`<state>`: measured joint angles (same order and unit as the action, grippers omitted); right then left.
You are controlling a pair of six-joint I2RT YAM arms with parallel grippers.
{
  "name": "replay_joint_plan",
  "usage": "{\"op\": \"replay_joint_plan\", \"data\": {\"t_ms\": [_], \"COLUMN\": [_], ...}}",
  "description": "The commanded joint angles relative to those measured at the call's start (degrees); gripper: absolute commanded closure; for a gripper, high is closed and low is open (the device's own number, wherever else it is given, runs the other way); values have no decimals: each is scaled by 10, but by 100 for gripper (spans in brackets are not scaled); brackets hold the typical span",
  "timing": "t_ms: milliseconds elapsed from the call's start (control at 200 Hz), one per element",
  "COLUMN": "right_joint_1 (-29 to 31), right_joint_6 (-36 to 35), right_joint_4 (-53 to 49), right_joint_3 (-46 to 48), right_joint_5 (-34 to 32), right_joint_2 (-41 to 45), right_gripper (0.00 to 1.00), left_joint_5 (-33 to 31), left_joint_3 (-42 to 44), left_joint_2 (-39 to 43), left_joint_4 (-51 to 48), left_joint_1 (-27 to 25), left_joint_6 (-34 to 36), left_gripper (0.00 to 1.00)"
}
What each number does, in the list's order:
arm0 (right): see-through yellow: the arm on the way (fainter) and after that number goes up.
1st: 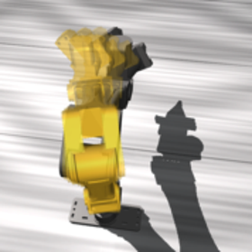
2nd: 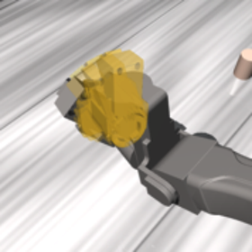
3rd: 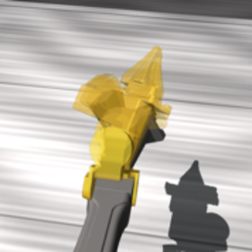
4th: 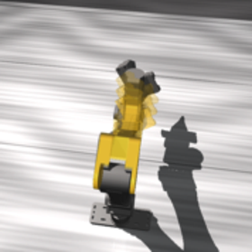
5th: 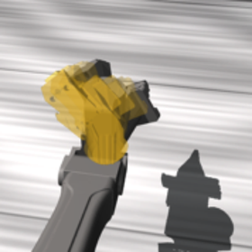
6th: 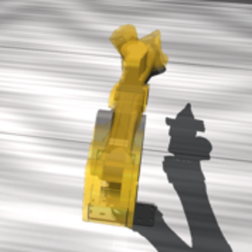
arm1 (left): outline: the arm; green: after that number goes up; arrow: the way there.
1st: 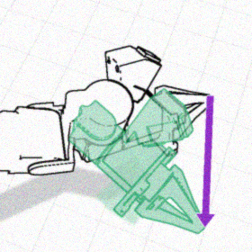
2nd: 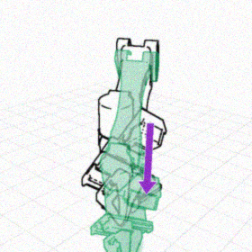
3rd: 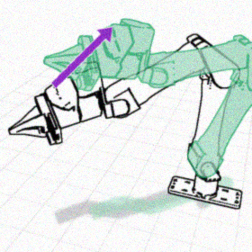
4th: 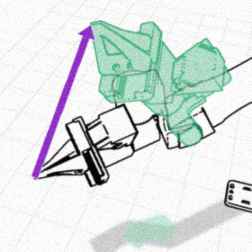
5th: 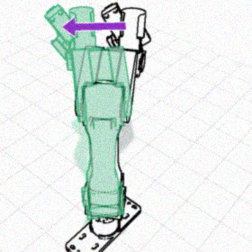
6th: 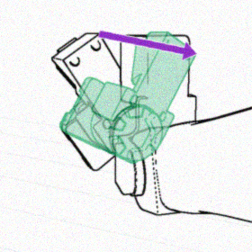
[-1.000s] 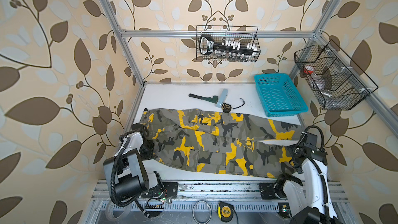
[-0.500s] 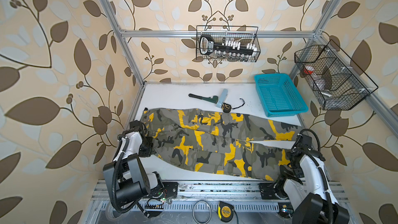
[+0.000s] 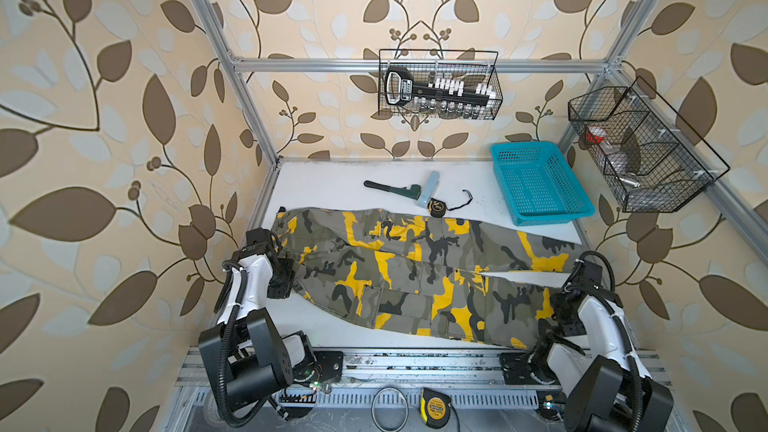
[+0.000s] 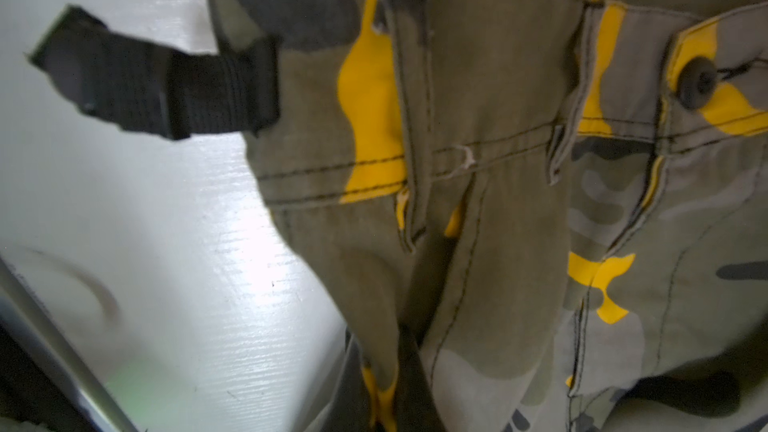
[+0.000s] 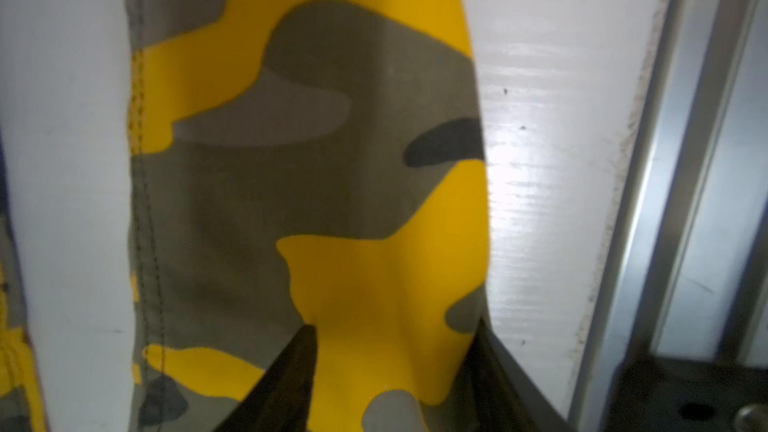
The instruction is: Fold and stack the trousers
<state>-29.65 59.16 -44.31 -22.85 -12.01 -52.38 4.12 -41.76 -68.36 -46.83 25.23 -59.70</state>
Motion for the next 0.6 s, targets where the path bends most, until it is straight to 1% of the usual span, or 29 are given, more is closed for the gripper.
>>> {"op": "replay_joint_plan", "data": {"t_ms": [0, 35, 65, 80, 115, 130, 160, 255, 345, 495, 595], "right_joint_1": [0, 0, 0, 0, -1, -1, 0, 2, 10, 29, 44], "right_joint_6": [1, -4, -7, -9, -13, -14, -15, -19, -18, 6, 22], "right_joint_4": [9, -3, -15, -20, -32, -36, -45, -73, -112, -135, -144], "right_joint_3": [7, -5, -16, -22, -34, -40, -50, -77, -106, -147, -183], "right_joint_5": [21, 10, 1, -3, -12, -15, -22, -39, -71, -94, -120], "right_joint_2": [20, 29, 38, 41, 57, 64, 77, 115, 121, 132, 141], "right_gripper": [67, 76, 81, 86, 91, 95, 97, 99, 99, 99, 99], "left_joint_5": [-16, -22, -28, -31, -39, -43, -53, -85, -113, -153, -191], "left_joint_3": [-36, -43, -49, -54, -63, -67, -77, -108, -130, -157, -179], "left_joint_2": [25, 30, 36, 37, 44, 47, 53, 72, 89, 125, 150], "left_joint_4": [-24, -29, -35, -38, -46, -50, -58, -89, -120, -154, -176], "left_joint_1": [5, 5, 5, 5, 5, 5, 5, 2, -2, -4, -4], "left_joint_6": [17, 20, 23, 25, 28, 30, 33, 38, 40, 38, 38], "left_gripper": [100, 100, 100, 100, 100, 100, 100, 100, 100, 100, 100]}}
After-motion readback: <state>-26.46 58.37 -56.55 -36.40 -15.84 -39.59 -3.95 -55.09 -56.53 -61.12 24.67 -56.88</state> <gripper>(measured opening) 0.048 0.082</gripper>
